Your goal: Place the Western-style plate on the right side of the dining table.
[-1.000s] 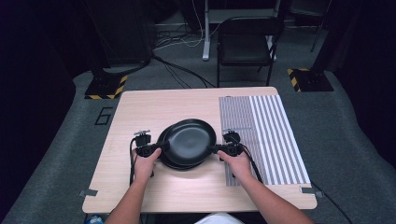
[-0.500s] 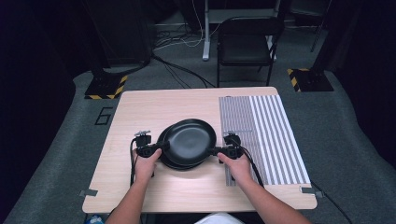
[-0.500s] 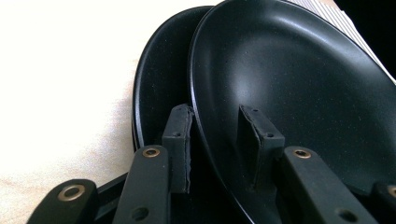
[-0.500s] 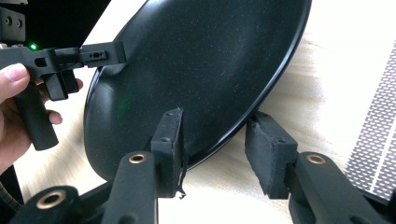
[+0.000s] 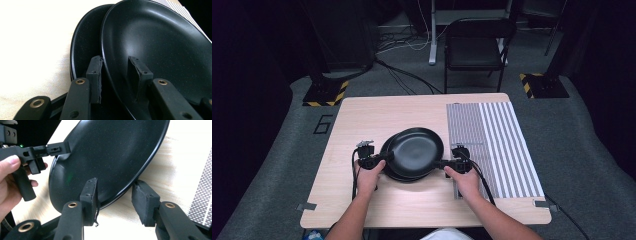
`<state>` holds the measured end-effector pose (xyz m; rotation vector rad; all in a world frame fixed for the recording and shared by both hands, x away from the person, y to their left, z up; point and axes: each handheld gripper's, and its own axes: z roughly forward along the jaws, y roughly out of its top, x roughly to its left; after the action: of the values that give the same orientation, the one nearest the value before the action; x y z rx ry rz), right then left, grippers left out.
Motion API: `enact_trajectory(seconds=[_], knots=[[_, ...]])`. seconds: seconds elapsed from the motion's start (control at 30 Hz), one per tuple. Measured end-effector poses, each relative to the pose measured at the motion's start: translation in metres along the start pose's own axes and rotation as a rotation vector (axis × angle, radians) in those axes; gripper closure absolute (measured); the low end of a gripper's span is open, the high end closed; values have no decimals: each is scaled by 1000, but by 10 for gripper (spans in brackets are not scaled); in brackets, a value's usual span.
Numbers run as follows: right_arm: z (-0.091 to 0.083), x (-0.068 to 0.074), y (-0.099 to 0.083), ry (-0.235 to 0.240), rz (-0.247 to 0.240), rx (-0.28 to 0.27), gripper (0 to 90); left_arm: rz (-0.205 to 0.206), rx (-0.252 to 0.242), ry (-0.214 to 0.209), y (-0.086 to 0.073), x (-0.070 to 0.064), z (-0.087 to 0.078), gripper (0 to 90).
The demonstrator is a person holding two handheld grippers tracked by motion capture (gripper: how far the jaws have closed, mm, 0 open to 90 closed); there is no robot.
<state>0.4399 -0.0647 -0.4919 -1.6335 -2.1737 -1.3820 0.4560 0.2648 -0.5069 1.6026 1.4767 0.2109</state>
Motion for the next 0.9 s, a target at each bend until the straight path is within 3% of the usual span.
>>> enact_trajectory(seconds=[0.3,0.5,0.7,0.73,0.9], knots=[[-1,2,0,6,28,18,574,2,-1,-11,0,1,0,653],[1,-3,5,-10,32,12,612,32,10,15,1,-2,2,666],[6,-6,17,-46,9,16,638,-1,0,11,0,-1,2,671],[8,-8,24,-74,-25,9,651,-4,0,9,0,-1,2,672],[14,-10,33,-100,-34,6,675,-41,0,-5,1,2,1,684]])
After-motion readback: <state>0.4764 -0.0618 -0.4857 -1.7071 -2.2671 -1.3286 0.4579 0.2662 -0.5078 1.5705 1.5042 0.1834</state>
